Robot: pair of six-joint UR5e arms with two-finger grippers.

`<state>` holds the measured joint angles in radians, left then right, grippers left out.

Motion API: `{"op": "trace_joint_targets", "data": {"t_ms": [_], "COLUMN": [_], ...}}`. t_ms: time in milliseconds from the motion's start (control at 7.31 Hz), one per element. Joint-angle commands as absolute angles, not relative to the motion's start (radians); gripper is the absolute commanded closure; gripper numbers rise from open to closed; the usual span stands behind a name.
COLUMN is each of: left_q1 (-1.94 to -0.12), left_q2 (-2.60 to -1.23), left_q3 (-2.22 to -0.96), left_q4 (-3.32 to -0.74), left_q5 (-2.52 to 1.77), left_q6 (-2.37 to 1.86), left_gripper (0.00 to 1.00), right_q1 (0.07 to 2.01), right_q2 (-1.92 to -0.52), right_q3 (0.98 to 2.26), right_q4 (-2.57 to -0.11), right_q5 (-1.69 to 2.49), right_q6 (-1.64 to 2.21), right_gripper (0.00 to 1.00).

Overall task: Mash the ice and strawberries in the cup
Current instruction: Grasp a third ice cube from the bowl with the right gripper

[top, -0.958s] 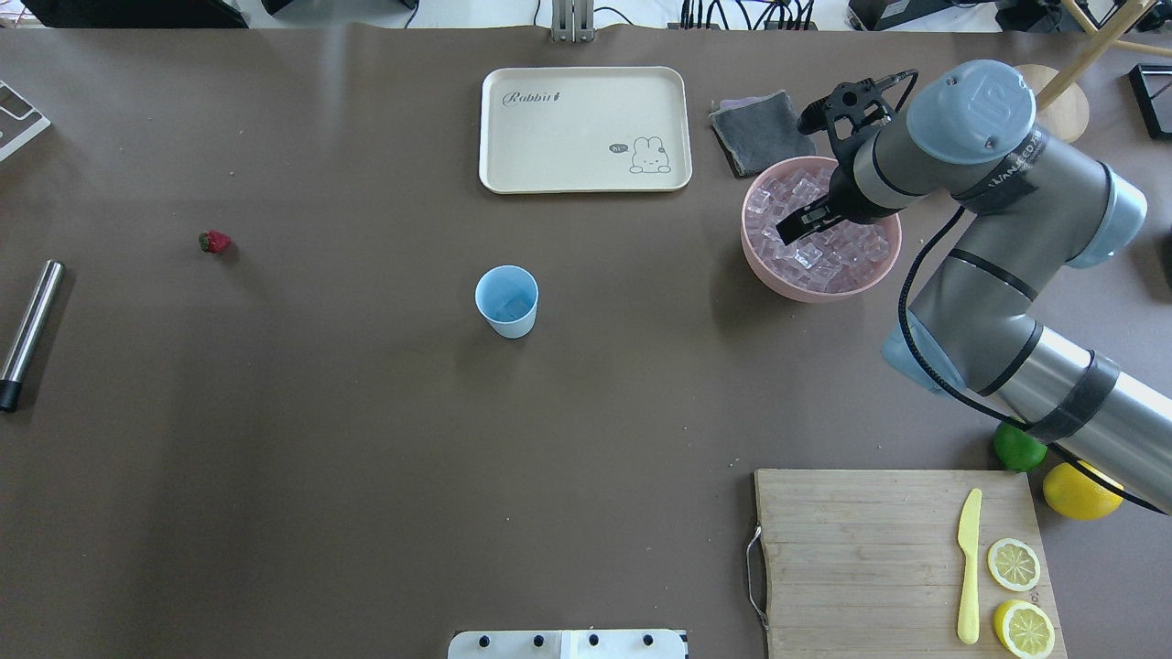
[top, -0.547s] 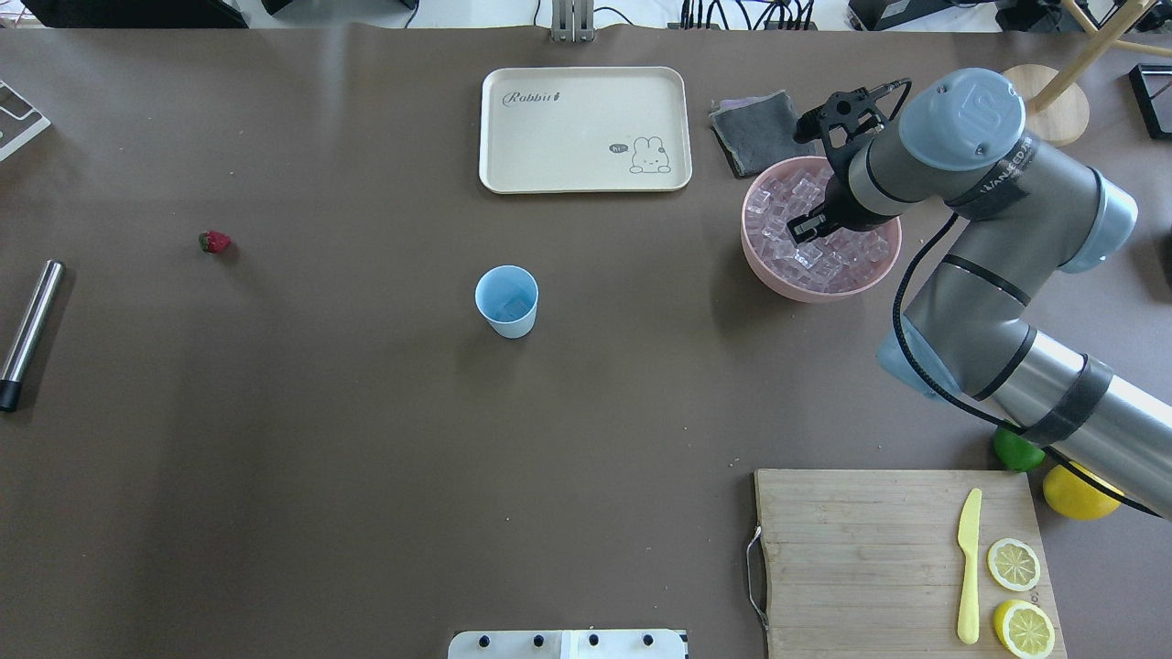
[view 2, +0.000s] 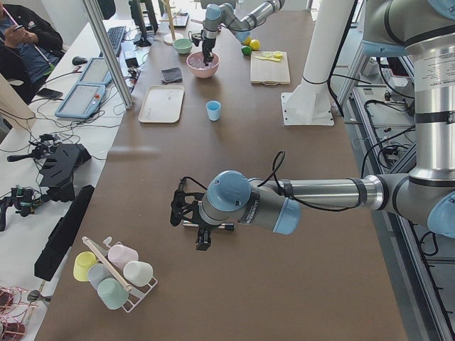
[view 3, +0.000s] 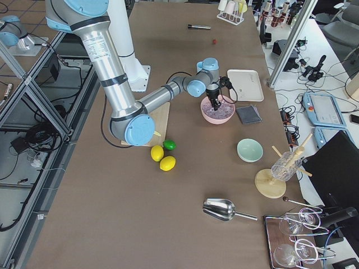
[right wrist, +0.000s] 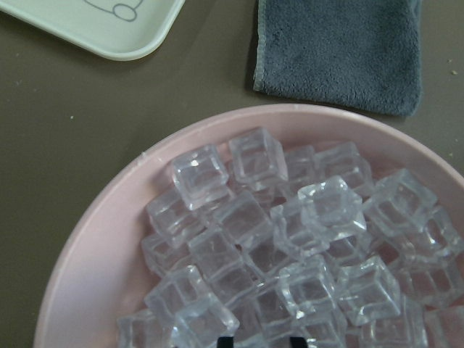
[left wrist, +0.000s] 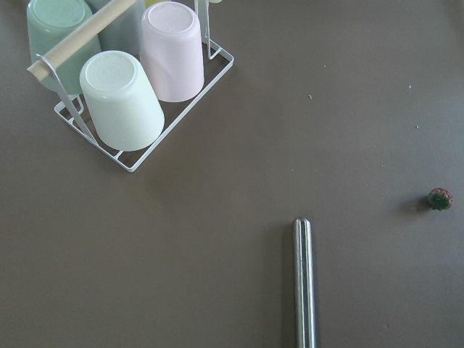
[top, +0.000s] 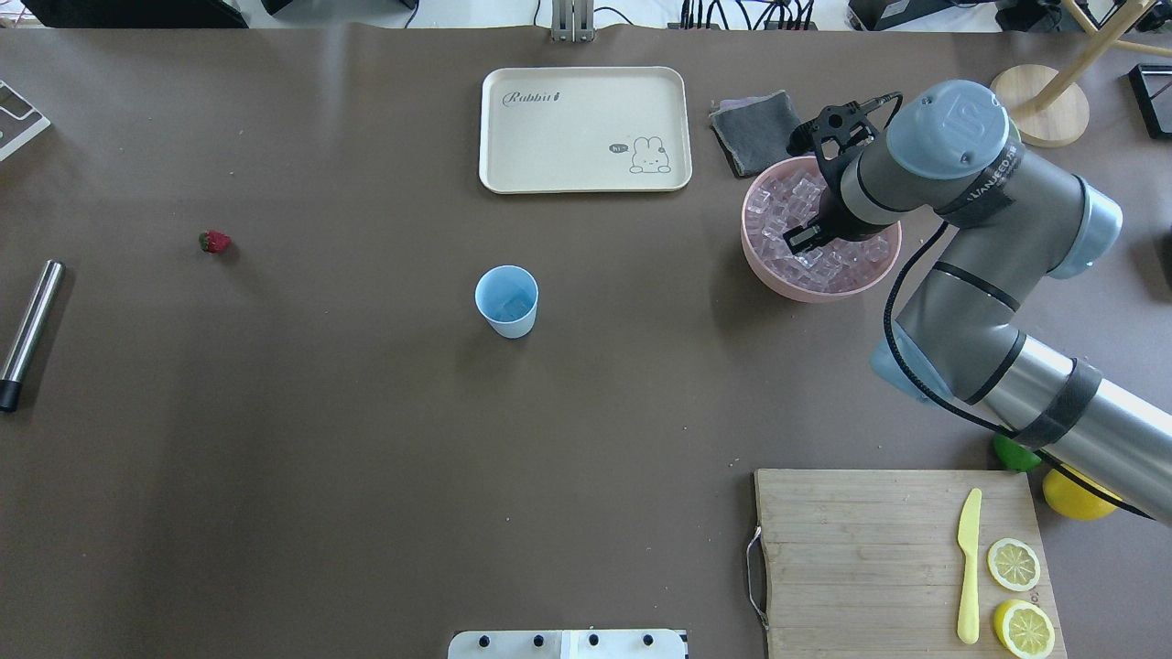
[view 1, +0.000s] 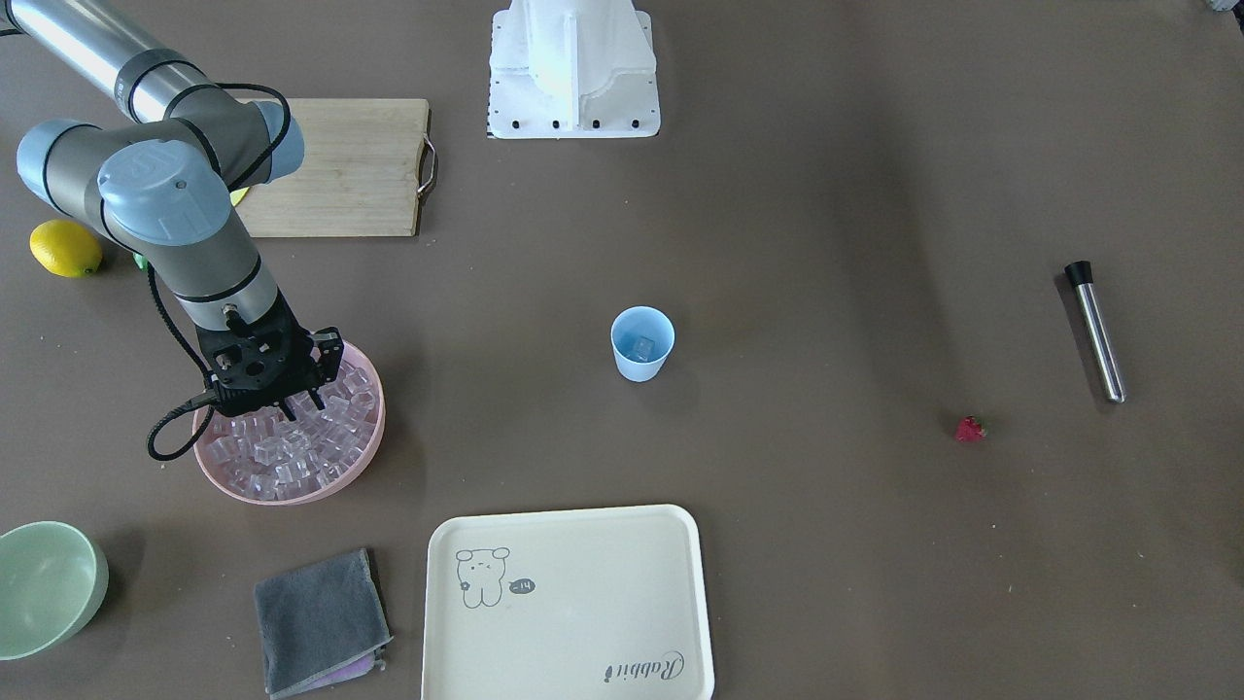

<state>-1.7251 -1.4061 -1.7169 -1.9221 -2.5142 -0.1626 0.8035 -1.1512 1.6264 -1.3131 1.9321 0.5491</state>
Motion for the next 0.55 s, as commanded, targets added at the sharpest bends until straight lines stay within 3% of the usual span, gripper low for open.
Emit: {"op": "trace_joint_targets", "data": {"t_ms": [0,411], "left_q1": [-1.724,-1.726], "left_q2": [-1.407,-1.404], "left_q3": [-1.718,-1.726], "left_q4": [-1.922,-1.924], "left_q5": [-2.514,-2.516], "left_q6": [-0.163,-0.163], "left_gripper": [0.01,0.01], "right_q1": [0.804,0.819], "right_q2": [-1.15,-1.154], "right_q3": [1.628,1.623], "right_q4": [-1.305,-1.307], "right_q5": [1.989,1.985], "right_q6": [0.551,0.548], "right_gripper": [0.62,0.52]}}
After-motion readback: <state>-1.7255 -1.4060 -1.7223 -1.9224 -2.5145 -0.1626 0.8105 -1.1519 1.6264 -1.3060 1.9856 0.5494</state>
